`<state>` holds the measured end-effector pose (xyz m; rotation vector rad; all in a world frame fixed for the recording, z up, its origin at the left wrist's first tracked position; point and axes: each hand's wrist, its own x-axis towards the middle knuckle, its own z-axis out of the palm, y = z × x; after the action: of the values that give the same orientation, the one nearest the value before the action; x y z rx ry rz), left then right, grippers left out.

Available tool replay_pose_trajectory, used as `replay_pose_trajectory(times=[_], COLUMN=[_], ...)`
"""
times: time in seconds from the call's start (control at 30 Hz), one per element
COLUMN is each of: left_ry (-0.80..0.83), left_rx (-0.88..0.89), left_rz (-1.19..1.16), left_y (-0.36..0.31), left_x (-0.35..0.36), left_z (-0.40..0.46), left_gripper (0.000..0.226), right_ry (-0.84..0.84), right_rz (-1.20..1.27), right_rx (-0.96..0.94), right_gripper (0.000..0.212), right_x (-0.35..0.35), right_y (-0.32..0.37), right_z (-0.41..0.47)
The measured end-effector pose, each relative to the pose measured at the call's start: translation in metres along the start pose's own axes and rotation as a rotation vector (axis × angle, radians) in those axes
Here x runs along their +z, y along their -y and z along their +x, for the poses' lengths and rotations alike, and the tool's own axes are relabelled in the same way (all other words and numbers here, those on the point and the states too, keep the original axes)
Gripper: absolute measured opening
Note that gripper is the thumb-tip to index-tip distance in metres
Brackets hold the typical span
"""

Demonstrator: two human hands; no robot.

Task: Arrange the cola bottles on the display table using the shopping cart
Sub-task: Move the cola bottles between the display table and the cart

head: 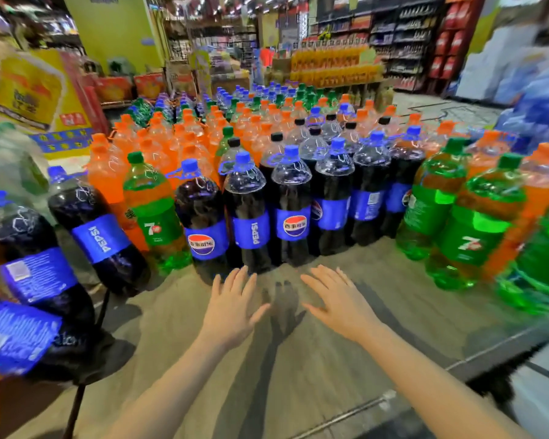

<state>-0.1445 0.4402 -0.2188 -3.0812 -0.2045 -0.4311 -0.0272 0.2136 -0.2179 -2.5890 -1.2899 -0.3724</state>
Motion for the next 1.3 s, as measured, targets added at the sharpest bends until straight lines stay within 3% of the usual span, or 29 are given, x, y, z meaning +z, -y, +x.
replay_pose_trajectory(times=[0.1, 0.33, 0.67, 1.03, 1.2, 1.3], left_ry=[-0.022, 0.002, 0.037, 0.011, -0.007, -0.038], left_rx=[0.043, 0.045, 0.116, 0.267, 0.246, 0.248], left_rz=[0.009, -0.030, -0.055, -0.113, -0.135, -0.125], left_y=[-0.039, -0.168, -0.335, -0.451, -0.482, -0.493], left_x=[0.005, -0.002, 0.020, 0.069, 0.080, 0.082], left_z=[-0.014, -0.045, -0.054, 0.031, 0.064, 0.071], left_gripper=[0.071, 0.084, 0.064, 0.062, 0.065, 0.062], right_ry=[0.048, 0.139, 0.134, 0.039, 0.026, 0.048], right_rz=[0.037, 0.115, 0.143, 0.136, 0.125, 0.127], right_rx=[0.005, -0.004, 0.011, 0.112, 0.023, -0.018], right_gripper=[0.056, 0.067, 0.058, 0.057, 0.064, 0.058], right_x=[-0.007, -0.040, -0.072, -0.063, -0.064, -0.065], right_y=[-0.023, -0.103, -0.221, -0.355, -0.403, -0.419], right_z=[-0.039, -0.148, -0.275, -0.317, -0.307, -0.297])
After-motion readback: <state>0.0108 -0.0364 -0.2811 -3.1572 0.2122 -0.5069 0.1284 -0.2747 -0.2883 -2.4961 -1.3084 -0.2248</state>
